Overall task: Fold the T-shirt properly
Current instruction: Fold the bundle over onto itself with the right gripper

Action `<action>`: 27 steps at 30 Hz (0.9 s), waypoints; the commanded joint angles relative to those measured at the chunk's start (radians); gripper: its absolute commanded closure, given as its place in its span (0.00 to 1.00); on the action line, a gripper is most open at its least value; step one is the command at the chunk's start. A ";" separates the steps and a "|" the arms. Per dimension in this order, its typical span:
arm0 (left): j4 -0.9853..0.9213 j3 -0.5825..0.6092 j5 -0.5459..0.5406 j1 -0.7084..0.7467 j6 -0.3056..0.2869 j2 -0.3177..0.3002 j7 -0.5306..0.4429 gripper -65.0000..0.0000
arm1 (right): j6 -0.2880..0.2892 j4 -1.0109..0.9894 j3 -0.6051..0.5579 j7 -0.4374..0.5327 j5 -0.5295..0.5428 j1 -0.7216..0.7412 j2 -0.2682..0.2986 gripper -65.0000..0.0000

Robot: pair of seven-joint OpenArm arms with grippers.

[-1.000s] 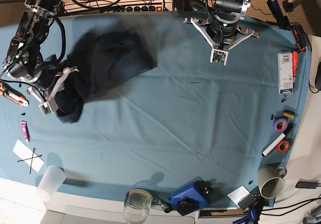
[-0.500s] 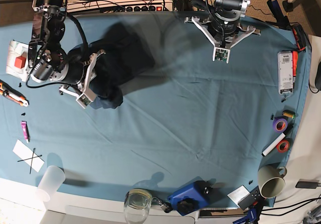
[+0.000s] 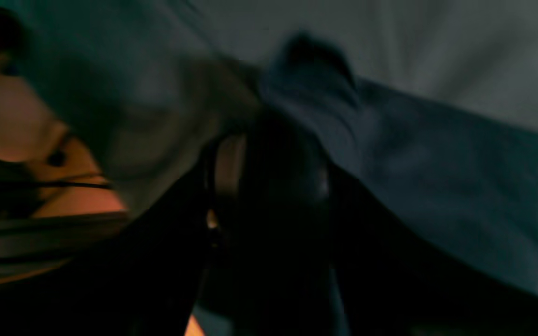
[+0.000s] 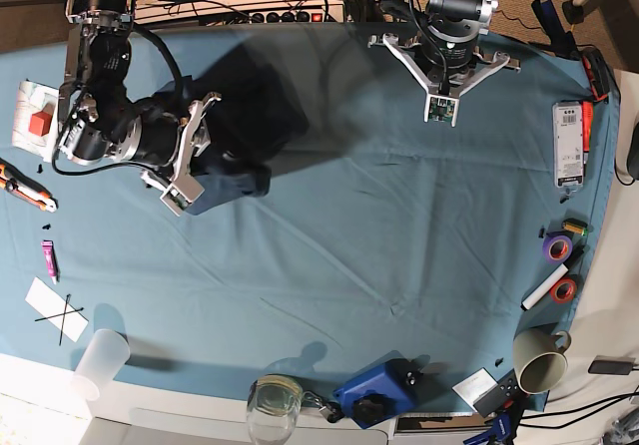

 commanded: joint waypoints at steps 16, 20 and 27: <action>0.016 0.003 0.008 0.009 0.007 0.005 -0.026 1.00 | 0.001 0.079 0.133 0.022 0.053 0.058 -0.017 0.85; 0.016 0.003 0.008 0.009 0.007 0.005 -0.026 1.00 | 0.001 0.077 0.202 0.052 -0.077 0.049 -0.021 1.00; 0.016 0.003 0.008 0.008 0.007 0.005 -0.026 1.00 | -0.023 0.077 0.213 0.100 -0.244 -0.045 -0.021 1.00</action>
